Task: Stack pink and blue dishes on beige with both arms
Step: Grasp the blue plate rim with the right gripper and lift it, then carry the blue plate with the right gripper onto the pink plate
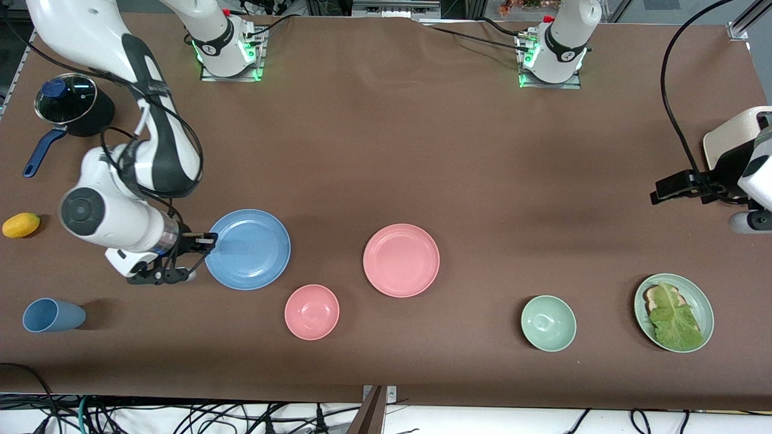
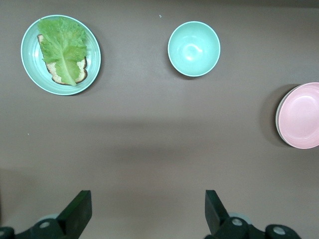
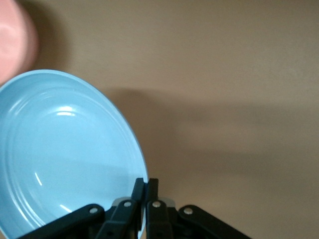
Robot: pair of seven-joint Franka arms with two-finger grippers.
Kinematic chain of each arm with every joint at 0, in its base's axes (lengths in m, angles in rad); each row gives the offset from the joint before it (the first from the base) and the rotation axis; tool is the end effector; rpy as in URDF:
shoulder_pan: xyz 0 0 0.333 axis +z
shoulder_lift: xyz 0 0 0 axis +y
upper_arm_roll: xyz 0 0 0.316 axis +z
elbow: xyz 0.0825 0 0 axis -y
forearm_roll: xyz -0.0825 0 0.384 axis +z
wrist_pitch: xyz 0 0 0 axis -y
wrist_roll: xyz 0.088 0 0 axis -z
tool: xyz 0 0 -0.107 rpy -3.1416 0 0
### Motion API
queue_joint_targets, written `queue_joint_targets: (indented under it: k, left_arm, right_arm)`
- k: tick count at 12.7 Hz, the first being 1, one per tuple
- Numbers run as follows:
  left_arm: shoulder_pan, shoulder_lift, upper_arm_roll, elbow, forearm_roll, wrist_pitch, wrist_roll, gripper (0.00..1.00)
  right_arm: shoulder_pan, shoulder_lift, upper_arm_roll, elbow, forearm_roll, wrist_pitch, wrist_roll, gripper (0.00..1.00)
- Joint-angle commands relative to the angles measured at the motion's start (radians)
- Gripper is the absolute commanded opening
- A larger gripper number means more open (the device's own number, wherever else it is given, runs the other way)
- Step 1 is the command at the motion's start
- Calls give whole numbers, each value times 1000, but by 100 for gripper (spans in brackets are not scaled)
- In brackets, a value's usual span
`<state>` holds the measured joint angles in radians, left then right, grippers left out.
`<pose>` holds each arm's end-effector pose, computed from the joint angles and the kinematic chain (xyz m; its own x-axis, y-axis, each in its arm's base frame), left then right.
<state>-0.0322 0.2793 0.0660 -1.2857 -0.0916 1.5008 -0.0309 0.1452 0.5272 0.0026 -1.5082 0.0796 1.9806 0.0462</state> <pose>0.6309 0.0048 0.5869 0.9962 0.0567 -0.0656 0.0614 -0.9956 0.0714 0.6844 0.1067 0.3548 0.9958 0.0694 -0.0592 0.0653 -0.9954 -0.0697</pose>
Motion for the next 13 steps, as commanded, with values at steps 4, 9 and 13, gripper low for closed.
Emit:
queue_joint_targets:
  k: [4,9,13]
  left_arm:
    - [6,-6,3,106,13,-7,3,100]
    - [14,-32,17,109,13,-36,2,100]
    - [-1,-112,9,98,33,-94,2,100]
  right_arm:
    - [146,120,5,215,108,-68,185,0]
    - [318,238,4,279,103,99,398,0]
    - [388,312,4,310,104,193,575,0]
